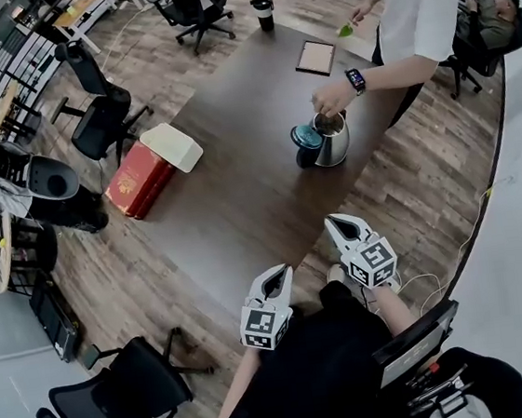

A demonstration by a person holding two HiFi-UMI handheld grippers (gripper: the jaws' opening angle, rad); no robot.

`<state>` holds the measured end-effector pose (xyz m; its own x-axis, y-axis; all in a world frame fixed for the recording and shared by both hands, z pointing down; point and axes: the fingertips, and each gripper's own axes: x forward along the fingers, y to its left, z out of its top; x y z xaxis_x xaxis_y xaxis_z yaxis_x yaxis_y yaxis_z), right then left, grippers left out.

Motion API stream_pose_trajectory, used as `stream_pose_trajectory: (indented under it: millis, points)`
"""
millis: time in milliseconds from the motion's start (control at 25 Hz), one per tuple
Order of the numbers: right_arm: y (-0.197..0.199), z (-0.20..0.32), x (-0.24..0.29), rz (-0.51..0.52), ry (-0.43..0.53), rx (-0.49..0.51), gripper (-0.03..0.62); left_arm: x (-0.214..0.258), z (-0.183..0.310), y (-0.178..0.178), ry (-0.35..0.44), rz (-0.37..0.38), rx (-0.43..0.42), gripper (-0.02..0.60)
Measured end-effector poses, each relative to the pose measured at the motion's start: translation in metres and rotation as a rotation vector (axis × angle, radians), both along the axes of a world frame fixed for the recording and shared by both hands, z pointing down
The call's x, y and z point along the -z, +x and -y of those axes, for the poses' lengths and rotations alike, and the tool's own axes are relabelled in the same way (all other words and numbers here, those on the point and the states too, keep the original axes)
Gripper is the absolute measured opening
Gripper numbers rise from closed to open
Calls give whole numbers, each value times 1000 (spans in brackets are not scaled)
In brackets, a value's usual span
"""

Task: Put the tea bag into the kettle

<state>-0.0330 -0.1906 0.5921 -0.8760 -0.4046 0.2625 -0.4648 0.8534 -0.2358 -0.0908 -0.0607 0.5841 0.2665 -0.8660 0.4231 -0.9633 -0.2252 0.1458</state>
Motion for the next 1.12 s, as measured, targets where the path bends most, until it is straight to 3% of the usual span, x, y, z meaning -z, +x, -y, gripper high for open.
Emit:
stream_pose_trajectory:
  millis: [280,600,1000,1120]
  points:
    - [-8,-1,-1,-12,2,43,6,4,-4,-6,-3,-8,48,2]
    - [-56,-32,1,-41,19,147,6,3,-36,-42,4,-25,139,2]
    - [-152,-113,-2,-70,37,336,6,-10,-122,-134,-17,-26,359,2]
    - [-171,-131,0,-70,44,365,6,-26,-143,-164,-44,13,404,2]
